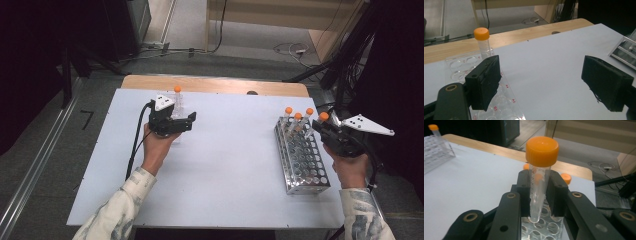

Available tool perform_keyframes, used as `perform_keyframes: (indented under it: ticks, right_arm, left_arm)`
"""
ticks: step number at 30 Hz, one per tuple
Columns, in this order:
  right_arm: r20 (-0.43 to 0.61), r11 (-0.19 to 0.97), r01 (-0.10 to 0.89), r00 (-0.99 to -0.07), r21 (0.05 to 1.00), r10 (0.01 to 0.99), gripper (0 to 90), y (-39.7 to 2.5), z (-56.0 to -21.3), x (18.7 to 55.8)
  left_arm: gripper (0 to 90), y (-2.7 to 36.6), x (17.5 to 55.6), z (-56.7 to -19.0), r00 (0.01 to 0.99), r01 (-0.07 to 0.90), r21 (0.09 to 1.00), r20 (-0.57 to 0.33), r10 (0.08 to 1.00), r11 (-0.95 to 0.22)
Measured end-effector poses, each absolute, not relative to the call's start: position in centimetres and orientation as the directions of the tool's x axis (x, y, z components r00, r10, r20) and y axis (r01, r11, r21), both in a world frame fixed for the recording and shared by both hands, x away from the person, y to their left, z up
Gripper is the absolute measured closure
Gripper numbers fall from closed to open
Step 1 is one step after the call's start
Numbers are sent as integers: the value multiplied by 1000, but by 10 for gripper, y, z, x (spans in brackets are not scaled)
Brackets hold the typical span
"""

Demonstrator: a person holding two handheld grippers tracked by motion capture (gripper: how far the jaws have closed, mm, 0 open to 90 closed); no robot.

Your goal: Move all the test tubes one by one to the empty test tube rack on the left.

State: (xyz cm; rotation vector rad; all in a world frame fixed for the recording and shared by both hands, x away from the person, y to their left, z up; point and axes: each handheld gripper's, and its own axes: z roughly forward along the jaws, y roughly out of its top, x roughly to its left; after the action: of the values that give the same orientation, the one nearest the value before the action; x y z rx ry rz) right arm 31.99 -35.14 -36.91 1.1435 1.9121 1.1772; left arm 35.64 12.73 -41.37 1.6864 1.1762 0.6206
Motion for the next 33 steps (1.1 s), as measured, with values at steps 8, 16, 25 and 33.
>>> perform_keyframes:
  ticks: [8,16,25,33]
  right_arm:
    - [-49,249,349,-494,903,868,720,-331,-364,308]
    - [-43,280,350,-555,894,831,720,-301,-371,312]
    - [-39,315,357,-605,880,795,720,-269,-383,319]
    - [-10,325,376,-641,868,767,721,-243,-391,323]
  left_arm:
    - [165,126,353,-411,417,413,907,-111,902,-80]
    - [169,122,353,-411,427,417,905,-117,896,-81]
    - [169,113,350,-413,461,421,902,-122,879,-96]
    - [169,105,348,-413,484,416,904,-127,866,-100]
